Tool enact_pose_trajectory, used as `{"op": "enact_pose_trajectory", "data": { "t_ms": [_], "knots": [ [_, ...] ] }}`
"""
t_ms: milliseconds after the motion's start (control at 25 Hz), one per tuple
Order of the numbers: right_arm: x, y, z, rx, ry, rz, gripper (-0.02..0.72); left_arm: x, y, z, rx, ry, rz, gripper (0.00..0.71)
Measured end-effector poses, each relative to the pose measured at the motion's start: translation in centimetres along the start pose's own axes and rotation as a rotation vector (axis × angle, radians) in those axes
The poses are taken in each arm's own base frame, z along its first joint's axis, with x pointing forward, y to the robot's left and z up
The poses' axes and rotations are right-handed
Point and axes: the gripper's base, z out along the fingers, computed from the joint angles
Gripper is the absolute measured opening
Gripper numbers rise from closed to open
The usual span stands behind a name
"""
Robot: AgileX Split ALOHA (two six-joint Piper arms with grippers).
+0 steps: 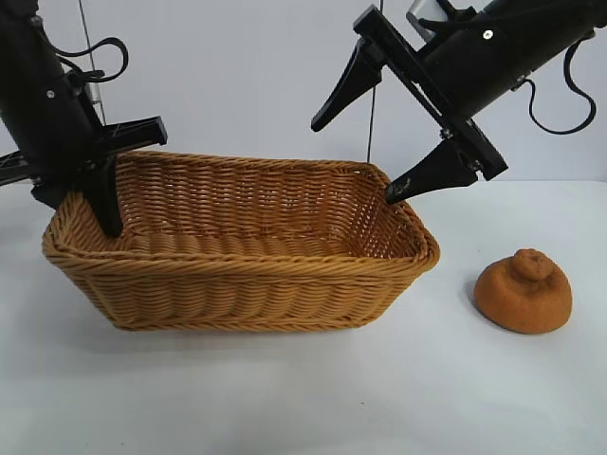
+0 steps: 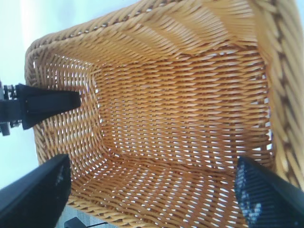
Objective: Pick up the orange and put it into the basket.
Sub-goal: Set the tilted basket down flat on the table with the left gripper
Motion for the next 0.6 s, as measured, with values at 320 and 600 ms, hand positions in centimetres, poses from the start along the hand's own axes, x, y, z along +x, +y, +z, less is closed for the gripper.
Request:
{"op": "enact_pose_trajectory", "data": {
  "t_ms": [320,600],
  "knots": [
    [-0.1,0.0,0.0,0.004,-0.007,-0.001,0.641,-0.2,0.7,4.4,-0.003,0.107,0.026,0.085],
    [-0.1,0.0,0.0,0.004,-0.007,-0.001,0.641,-0.1,0.7,5.3,0.017,0.128,0.016,0.090]
  ]
}}
